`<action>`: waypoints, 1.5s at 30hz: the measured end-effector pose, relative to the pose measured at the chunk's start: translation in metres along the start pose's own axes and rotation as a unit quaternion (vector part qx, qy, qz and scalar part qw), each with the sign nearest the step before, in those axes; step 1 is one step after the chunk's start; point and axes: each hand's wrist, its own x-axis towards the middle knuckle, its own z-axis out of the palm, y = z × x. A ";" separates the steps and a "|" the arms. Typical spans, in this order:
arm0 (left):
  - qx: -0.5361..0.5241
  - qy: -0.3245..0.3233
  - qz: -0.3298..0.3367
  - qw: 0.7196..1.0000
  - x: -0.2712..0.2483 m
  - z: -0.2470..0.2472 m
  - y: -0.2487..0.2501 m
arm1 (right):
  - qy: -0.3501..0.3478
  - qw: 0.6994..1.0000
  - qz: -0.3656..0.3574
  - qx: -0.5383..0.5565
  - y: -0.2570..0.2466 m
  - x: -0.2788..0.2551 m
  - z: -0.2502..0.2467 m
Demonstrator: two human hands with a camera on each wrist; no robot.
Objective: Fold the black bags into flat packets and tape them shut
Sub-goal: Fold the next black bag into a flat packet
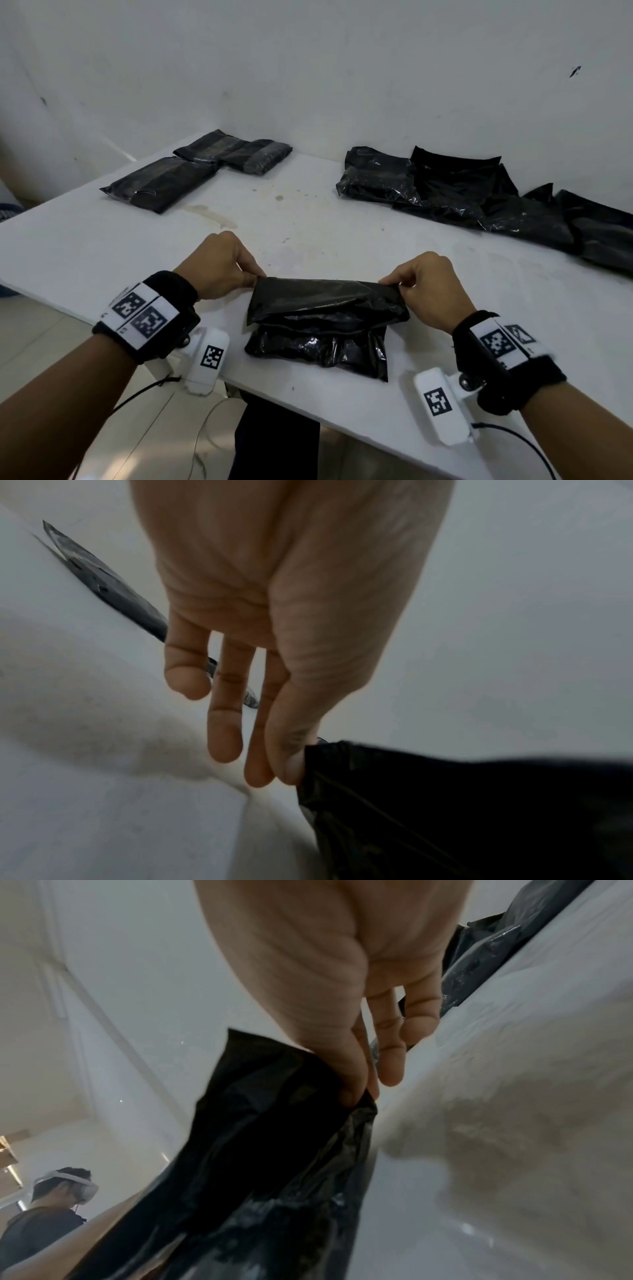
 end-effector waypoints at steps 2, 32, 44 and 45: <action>0.004 0.005 -0.004 1.000 -0.001 0.000 0.004 | -0.004 1.000 0.005 -0.014 0.001 -0.002 -0.001; -0.426 -0.067 -0.263 0.863 -0.065 0.018 0.022 | -0.144 0.750 0.333 0.553 -0.022 -0.070 -0.006; -0.458 -0.043 -0.209 0.863 -0.069 0.021 0.004 | -0.129 0.779 0.317 0.525 -0.019 -0.074 0.000; -0.450 -0.040 -0.207 0.868 -0.070 0.021 0.004 | -0.131 0.780 0.315 0.524 -0.019 -0.075 0.000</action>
